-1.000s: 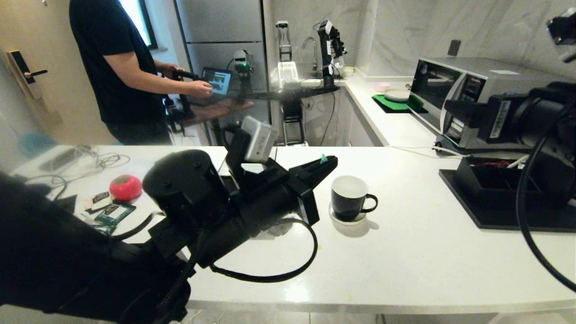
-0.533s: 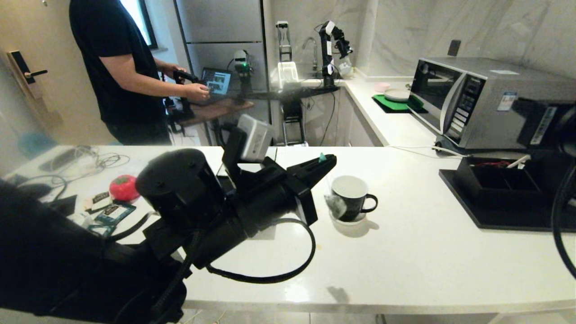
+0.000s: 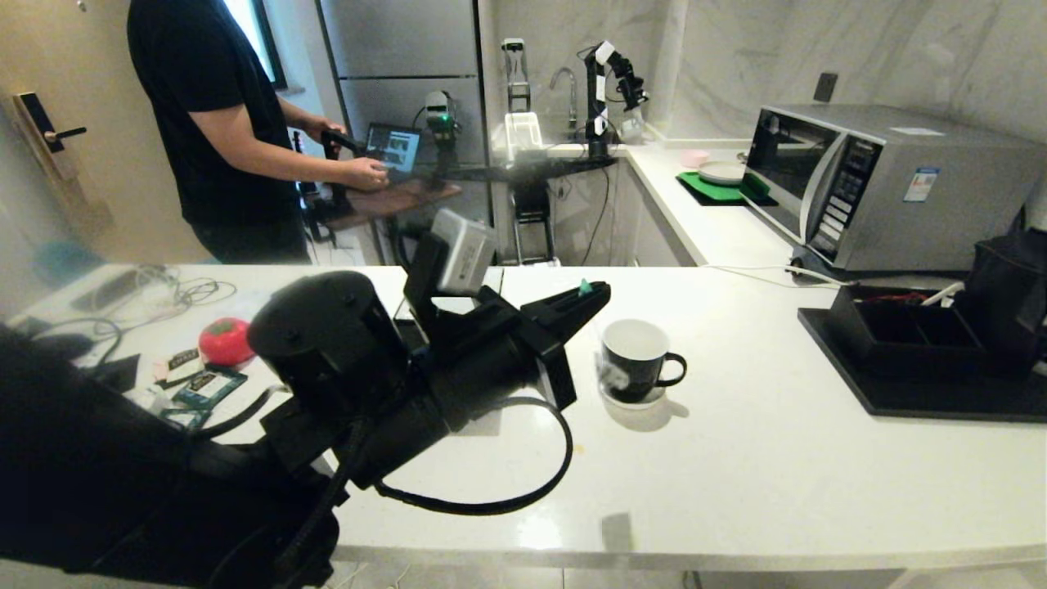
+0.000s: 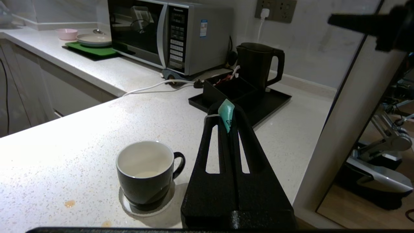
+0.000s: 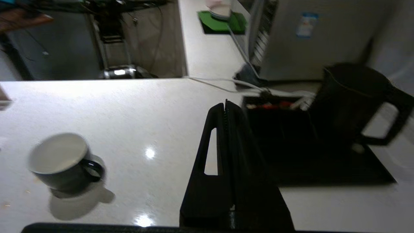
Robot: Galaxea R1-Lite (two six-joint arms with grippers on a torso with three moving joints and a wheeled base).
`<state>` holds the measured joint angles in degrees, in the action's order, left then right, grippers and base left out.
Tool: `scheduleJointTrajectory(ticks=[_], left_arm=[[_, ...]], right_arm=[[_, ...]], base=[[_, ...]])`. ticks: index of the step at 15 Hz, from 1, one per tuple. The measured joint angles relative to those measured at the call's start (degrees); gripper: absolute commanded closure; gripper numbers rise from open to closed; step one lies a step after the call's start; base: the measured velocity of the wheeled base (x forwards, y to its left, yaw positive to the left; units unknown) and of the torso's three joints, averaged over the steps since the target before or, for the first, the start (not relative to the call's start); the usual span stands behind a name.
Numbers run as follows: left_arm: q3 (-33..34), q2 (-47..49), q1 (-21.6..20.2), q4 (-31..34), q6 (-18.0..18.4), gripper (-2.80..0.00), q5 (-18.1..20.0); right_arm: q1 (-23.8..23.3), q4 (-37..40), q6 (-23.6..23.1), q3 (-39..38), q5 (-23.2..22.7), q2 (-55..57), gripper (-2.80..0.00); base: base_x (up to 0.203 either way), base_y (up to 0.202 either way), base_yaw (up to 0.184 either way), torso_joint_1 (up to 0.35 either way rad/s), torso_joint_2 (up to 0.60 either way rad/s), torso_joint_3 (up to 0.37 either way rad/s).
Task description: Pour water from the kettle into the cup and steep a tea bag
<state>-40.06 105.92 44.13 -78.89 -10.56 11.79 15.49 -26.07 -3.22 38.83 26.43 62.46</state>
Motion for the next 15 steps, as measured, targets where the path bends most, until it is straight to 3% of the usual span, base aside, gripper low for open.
scheduleJointTrajectory(ticks=[7, 15], left_arm=[[1.5, 0.5, 0.0, 0.0, 0.1, 0.0, -0.1], [2.1, 2.0, -0.1, 0.0, 0.1, 0.0, -0.1]], right_arm=[[-12.2, -3.6, -1.8, -15.6, 0.0, -8.0, 0.0], [-14.6, -10.7, -1.3, -27.1, -0.3, -15.7, 0.0]], base=[[0.0, 0.0, 0.0, 0.0, 0.0, 0.0], [0.0, 0.0, 0.0, 0.0, 0.0, 0.0]])
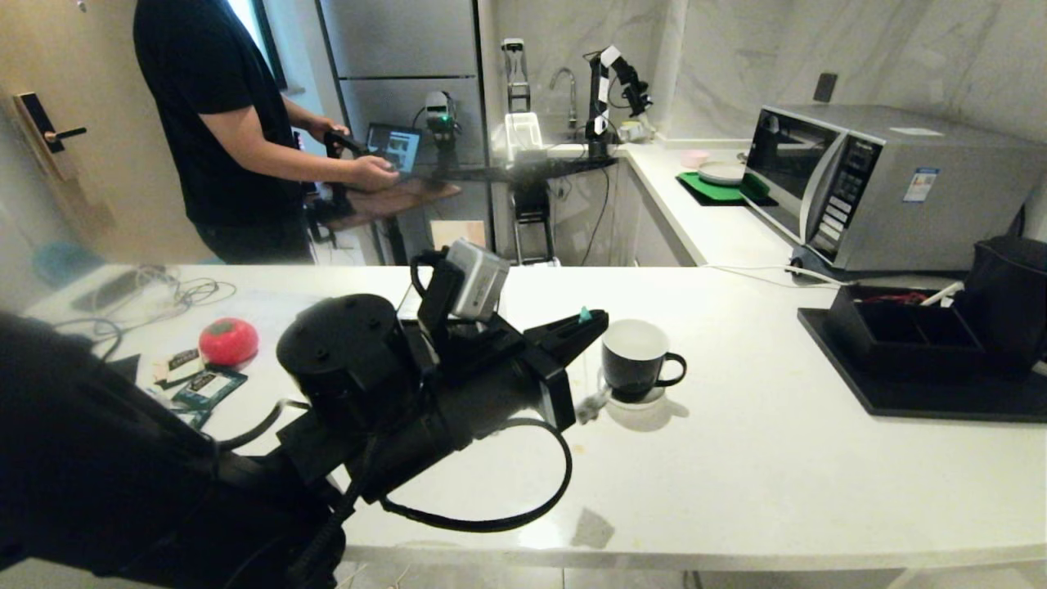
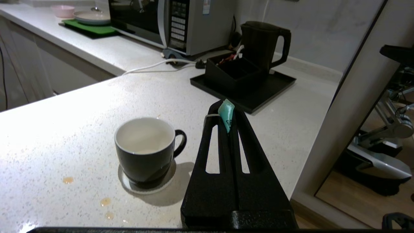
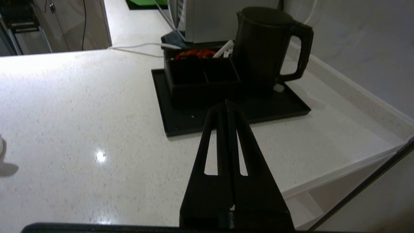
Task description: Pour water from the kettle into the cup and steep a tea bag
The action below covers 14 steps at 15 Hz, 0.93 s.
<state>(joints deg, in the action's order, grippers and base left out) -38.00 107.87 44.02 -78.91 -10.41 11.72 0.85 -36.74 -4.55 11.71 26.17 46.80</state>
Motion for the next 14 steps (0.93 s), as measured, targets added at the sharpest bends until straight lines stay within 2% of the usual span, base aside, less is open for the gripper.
scheduleJointTrajectory(ticks=[3, 8, 10, 14], left_arm=[[0.7, 0.1, 0.0, -0.1, 0.0, 0.0, -0.6], [0.8, 0.1, 0.0, -0.1, 0.1, 0.0, -1.1], [0.8, 0.0, 0.0, -0.1, 0.3, 0.0, -1.5], [1.8, -0.2, 0.0, 0.0, 1.5, 0.0, -1.5]], right_arm=[[0.0, -0.2, 0.1, -4.6, -1.4, -3.7, 0.0], [0.2, 3.3, -1.0, -10.6, -13.8, -14.4, 0.0], [0.2, 9.3, -1.4, -11.2, -17.9, -20.9, 0.0], [-0.3, 26.1, -2.4, -11.6, -23.7, -37.3, 0.0]], base=[[0.0, 0.0, 0.0, 0.0, 0.0, 0.0], [0.0, 0.0, 0.0, 0.0, 0.0, 0.0], [0.0, 0.0, 0.0, 0.0, 0.0, 0.0], [0.0, 0.0, 0.0, 0.0, 0.0, 0.0]])
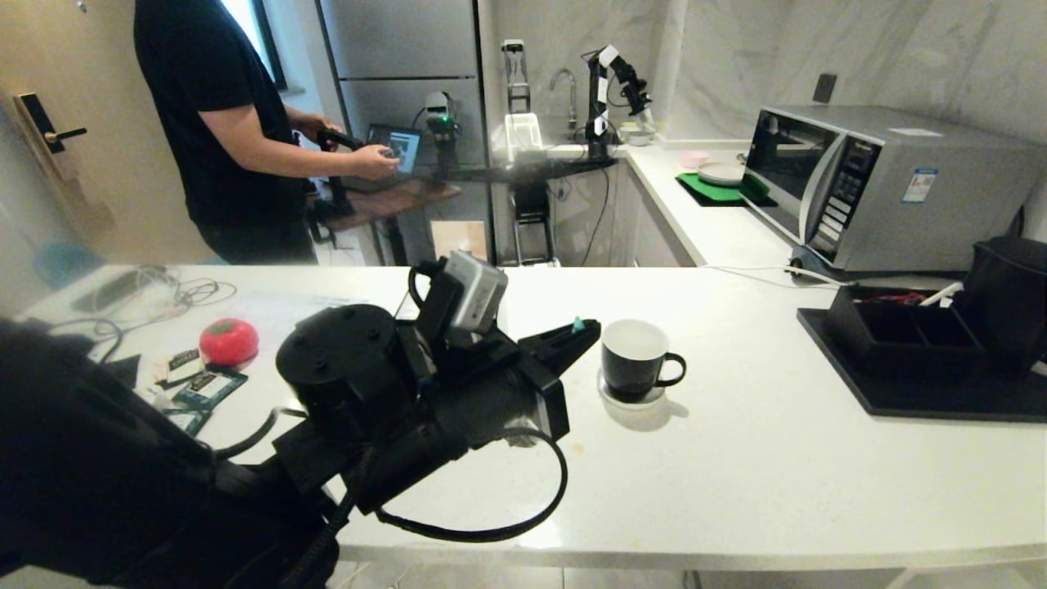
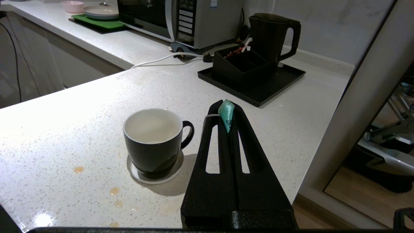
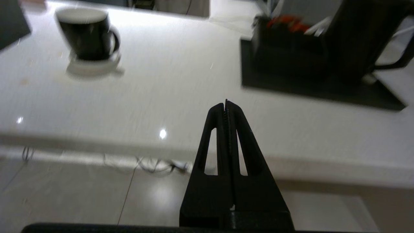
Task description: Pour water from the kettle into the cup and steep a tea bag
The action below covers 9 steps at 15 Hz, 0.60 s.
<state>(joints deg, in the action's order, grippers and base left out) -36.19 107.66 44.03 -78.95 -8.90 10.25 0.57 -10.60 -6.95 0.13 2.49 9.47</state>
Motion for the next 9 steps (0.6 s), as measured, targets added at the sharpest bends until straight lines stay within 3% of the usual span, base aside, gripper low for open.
scheduleJointTrajectory(ticks=[3, 9], left_arm=[[0.2, -0.5, 0.0, 0.0, -0.1, 0.0, 0.0], [0.4, -1.1, 0.0, 0.1, 0.0, 0.0, 0.0]], right_arm=[[-0.4, 11.1, 2.0, -0.1, -2.1, -6.7, 0.0], [-0.4, 10.8, 4.3, -0.1, -2.0, -9.4, 0.0]], base=[[0.0, 0.0, 0.0, 0.0, 0.0, 0.0], [0.0, 0.0, 0.0, 0.0, 0.0, 0.0]])
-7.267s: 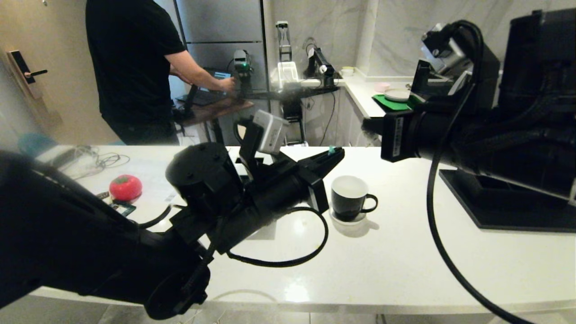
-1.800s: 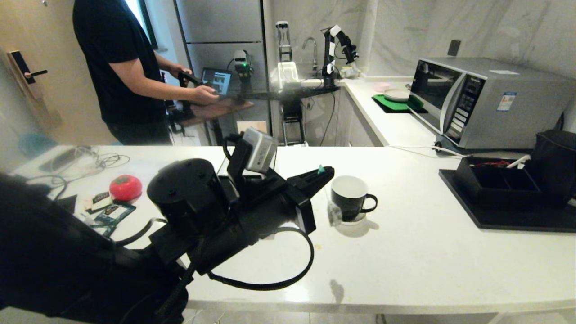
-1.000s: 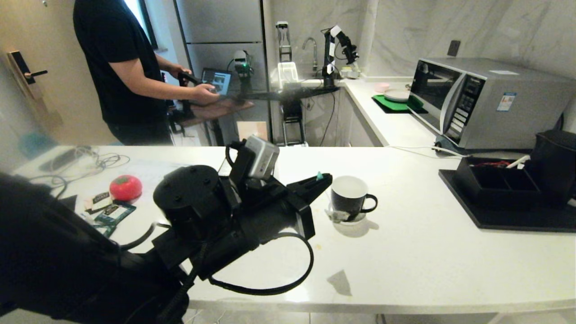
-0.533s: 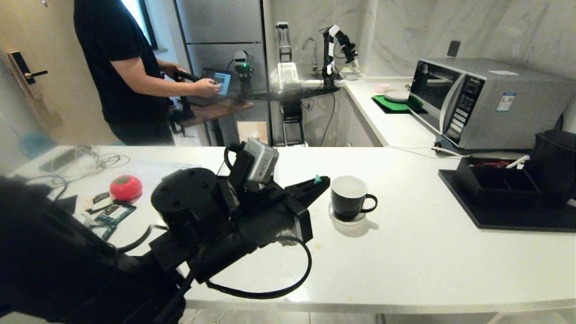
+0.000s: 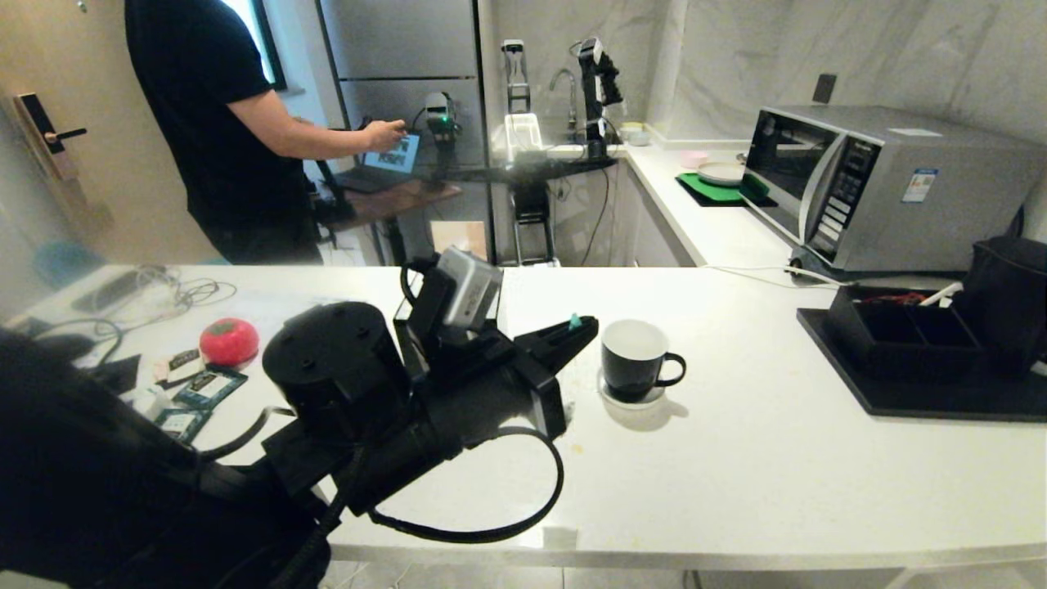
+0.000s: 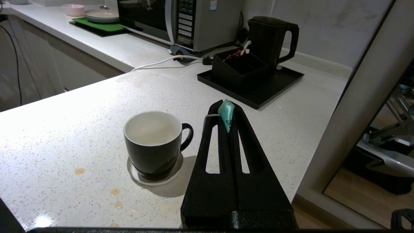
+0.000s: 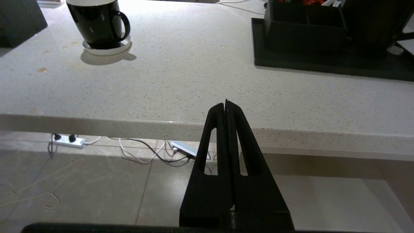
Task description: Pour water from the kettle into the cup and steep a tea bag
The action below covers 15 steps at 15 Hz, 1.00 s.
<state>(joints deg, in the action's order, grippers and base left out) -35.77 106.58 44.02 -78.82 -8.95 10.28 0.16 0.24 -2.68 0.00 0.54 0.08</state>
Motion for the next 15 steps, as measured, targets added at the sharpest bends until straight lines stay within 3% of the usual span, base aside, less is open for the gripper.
scheduleJointTrajectory(ticks=[3, 15], left_arm=[[0.1, -0.2, 0.1, 0.0, 0.0, 0.0, 0.2], [-4.9, 1.8, 0.9, 0.9, 1.9, 0.0, 0.8]], right_arm=[[0.0, 0.0, 2.3, 0.0, 0.2, -0.1, 0.0], [0.0, 0.0, 2.5, 0.0, 0.3, -0.2, 0.0]], base=[[0.0, 0.0, 0.0, 0.0, 0.0, 0.0], [0.0, 0.0, 0.0, 0.0, 0.0, 0.0]])
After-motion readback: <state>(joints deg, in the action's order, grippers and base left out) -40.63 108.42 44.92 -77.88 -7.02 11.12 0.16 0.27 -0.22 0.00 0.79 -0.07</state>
